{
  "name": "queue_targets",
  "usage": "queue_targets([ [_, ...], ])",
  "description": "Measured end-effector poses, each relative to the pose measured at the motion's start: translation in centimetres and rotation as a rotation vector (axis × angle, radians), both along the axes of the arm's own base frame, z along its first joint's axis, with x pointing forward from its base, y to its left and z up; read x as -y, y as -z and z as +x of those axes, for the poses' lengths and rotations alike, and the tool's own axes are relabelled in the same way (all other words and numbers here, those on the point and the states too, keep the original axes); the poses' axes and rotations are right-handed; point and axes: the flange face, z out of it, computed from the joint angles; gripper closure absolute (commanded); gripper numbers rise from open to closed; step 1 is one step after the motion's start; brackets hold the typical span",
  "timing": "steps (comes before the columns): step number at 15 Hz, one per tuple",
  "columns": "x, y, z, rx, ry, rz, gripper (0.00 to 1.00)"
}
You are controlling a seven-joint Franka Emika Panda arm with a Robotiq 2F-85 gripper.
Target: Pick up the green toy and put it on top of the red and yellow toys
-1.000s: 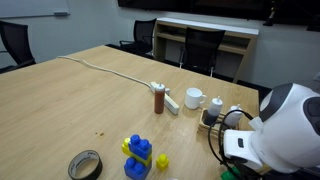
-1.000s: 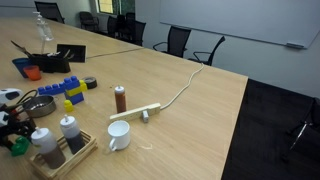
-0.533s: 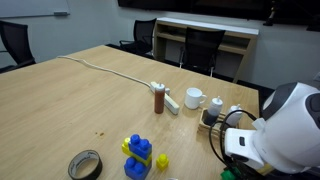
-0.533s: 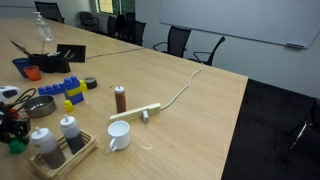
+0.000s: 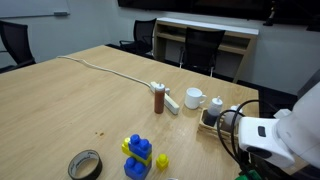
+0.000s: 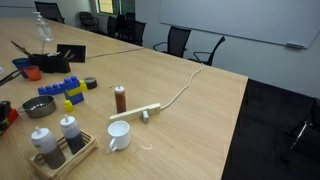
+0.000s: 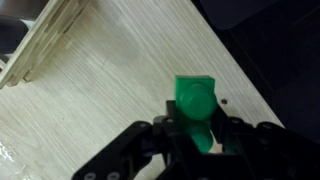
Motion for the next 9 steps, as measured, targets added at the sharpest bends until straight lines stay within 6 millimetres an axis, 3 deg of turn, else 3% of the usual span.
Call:
queue_targets([
  [5, -2.8, -4.6, 1.1, 0.03, -0.06, 0.011, 0.9],
  [9, -5.3, -5.9, 1.4, 0.046, -0.127, 0.044, 0.9],
])
